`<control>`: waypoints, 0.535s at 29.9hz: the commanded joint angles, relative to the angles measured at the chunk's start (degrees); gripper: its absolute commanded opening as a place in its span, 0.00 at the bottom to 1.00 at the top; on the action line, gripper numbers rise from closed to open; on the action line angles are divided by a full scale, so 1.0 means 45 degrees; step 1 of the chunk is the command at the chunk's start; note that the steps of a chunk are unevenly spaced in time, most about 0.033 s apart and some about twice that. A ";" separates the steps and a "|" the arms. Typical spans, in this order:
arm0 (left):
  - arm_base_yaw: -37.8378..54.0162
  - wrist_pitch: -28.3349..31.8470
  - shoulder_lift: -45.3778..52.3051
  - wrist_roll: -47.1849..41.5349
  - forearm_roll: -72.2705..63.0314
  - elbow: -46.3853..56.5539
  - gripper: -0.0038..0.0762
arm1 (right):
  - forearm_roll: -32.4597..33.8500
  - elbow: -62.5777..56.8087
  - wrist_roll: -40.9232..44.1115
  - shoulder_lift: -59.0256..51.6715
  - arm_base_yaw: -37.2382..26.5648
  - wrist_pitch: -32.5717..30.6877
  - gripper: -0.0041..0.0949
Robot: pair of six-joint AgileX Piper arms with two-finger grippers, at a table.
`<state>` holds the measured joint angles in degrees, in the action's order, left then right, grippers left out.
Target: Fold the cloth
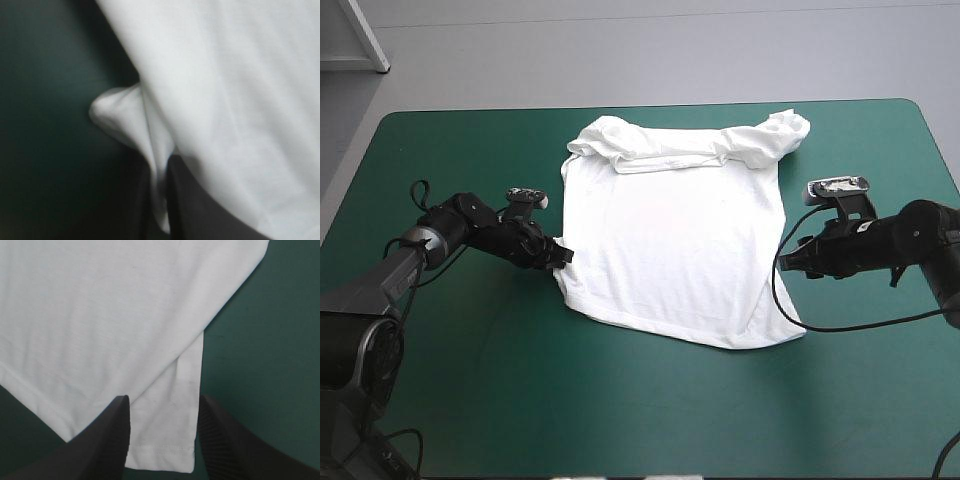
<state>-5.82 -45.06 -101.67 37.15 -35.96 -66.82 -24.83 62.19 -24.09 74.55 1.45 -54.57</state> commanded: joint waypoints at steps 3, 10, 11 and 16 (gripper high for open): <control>-0.0027 0.0197 0.0509 0.0498 -0.0774 -0.0258 0.07 | 0.0112 0.0111 -0.0064 -0.0407 0.0002 0.0306 0.46; -0.0027 0.0059 0.0509 0.0548 -0.0727 -0.0258 0.07 | 0.0460 -0.0300 0.0338 -0.0429 0.0021 -0.0702 0.46; -0.0027 0.0059 0.0509 0.0568 -0.0727 -0.0258 0.07 | 0.0634 -0.0510 0.0450 -0.0429 0.0021 -0.0615 0.46; -0.0027 0.0059 0.0509 0.0602 -0.0697 -0.0258 0.07 | 0.0691 -0.2267 0.0535 -0.0403 0.0021 0.0364 0.46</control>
<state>-5.82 -44.97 -101.92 39.80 -36.98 -66.82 -20.82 54.19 -21.75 74.36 1.45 -56.48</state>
